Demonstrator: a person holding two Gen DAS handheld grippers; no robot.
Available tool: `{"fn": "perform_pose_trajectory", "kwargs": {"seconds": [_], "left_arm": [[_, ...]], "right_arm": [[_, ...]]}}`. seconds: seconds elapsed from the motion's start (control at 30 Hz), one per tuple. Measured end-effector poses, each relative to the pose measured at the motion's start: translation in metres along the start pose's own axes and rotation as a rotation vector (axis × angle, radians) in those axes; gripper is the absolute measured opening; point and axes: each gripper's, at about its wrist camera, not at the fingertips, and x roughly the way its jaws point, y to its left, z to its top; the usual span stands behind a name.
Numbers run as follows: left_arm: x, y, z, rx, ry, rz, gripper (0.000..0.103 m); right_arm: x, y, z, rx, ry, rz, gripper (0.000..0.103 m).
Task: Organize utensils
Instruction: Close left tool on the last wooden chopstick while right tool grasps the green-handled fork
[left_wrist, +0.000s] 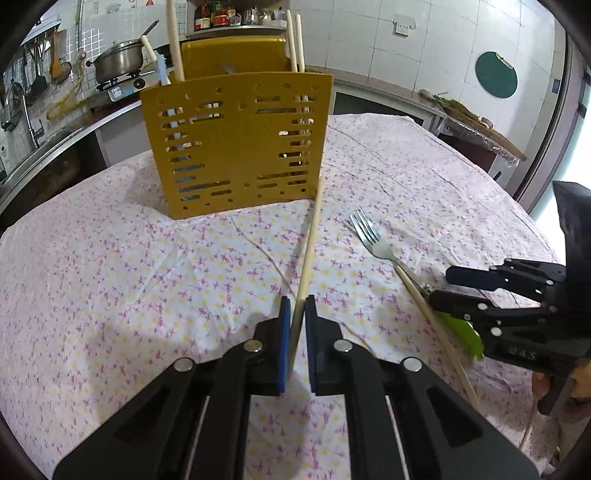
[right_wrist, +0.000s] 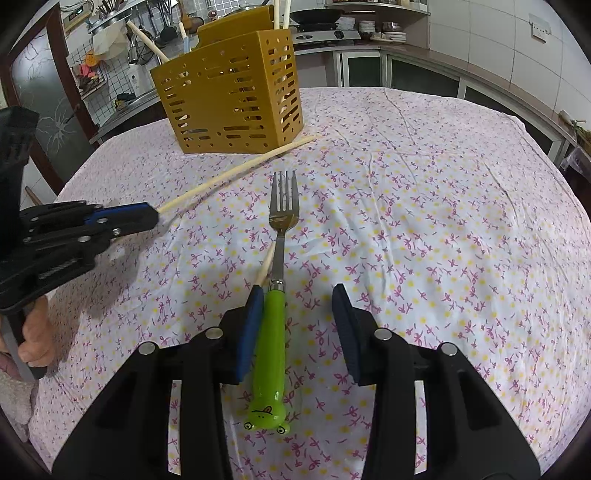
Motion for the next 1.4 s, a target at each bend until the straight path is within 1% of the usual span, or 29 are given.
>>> {"fn": "perform_pose_trajectory", "kwargs": {"seconds": [0.13, 0.23, 0.3, 0.53, 0.6, 0.7, 0.77, 0.87, 1.07, 1.27, 1.4], "left_arm": [[-0.006, 0.008, -0.008, -0.007, 0.016, -0.008, 0.009], [-0.003, 0.011, -0.014, -0.012, 0.031, 0.003, 0.009], [0.001, 0.016, -0.015, -0.036, 0.046, -0.019, 0.010], [0.005, 0.021, -0.012, -0.050, 0.051, -0.015, 0.010], [0.003, 0.022, -0.012, -0.051, 0.050, -0.016, 0.010], [0.005, 0.022, -0.011, -0.054, 0.055, -0.017, 0.010], [0.008, 0.021, -0.011, -0.058, 0.058, -0.017, 0.010], [0.010, 0.022, -0.012, -0.062, 0.069, -0.021, 0.011], [0.013, 0.023, -0.012, -0.066, 0.073, 0.012, 0.013], [0.013, 0.027, -0.010, -0.068, 0.072, 0.019, 0.014], [0.020, 0.027, -0.005, -0.068, 0.089, 0.023, 0.014]], "right_arm": [[0.003, 0.001, 0.000, -0.008, 0.012, -0.005, 0.039], [0.004, 0.001, 0.002, -0.002, 0.009, -0.004, 0.039], [0.005, 0.001, 0.005, 0.002, 0.008, -0.004, 0.039], [0.014, 0.001, 0.012, -0.004, 0.027, -0.011, 0.037], [0.016, 0.002, 0.014, -0.007, 0.031, -0.018, 0.033], [0.019, 0.002, 0.018, 0.003, 0.037, -0.019, 0.015], [0.021, 0.001, 0.021, 0.003, 0.045, -0.019, 0.012], [0.022, 0.001, 0.024, -0.002, 0.053, -0.025, 0.012], [0.032, -0.004, 0.038, 0.011, 0.087, -0.014, 0.012], [0.040, -0.005, 0.048, 0.017, 0.095, -0.011, 0.012], [0.040, -0.003, 0.048, -0.001, 0.085, -0.022, 0.009]]}}
